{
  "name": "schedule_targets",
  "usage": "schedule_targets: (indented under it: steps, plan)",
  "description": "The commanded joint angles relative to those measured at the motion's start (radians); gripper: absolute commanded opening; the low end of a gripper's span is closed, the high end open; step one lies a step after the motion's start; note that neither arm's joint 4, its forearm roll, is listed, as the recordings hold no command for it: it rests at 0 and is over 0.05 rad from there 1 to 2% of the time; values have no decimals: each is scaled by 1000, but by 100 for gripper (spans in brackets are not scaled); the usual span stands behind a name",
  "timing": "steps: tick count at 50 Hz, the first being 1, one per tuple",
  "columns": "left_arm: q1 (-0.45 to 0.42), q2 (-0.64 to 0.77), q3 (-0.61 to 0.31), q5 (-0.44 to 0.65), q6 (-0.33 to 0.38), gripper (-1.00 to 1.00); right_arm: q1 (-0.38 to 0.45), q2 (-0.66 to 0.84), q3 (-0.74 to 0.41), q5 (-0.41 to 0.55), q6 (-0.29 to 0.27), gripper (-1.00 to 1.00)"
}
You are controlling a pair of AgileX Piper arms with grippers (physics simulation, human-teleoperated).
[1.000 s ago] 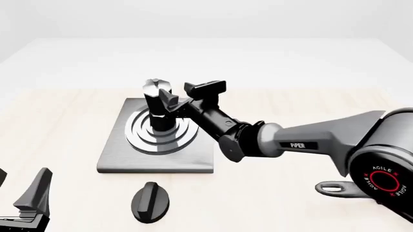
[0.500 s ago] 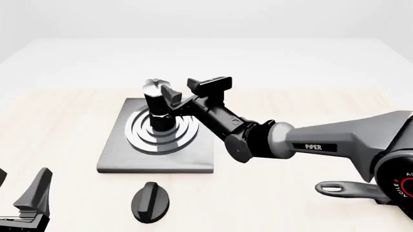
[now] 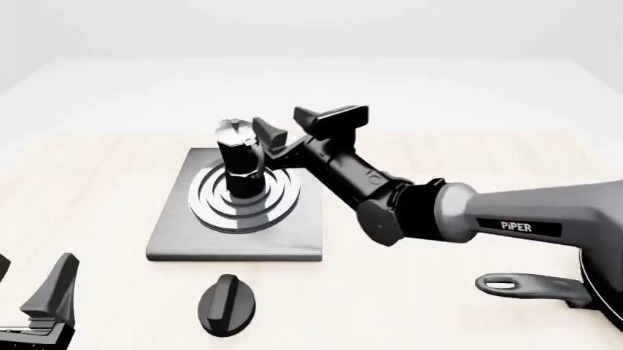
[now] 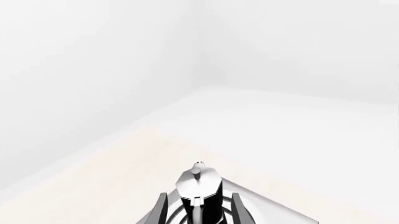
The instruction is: Put the moka pot on the stove.
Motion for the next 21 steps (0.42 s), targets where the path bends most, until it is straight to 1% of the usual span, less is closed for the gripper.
schedule_targets:
  steps: [1,17,21]
  plan:
    - [0,0,0,0,0,100,5,-54,33,8,-16,100]
    - [0,0,0,0,0,100,8,-116,73,13,-27,100]
    - [0,0,0,0,0,100,-13,-141,103,-15,-22,100]
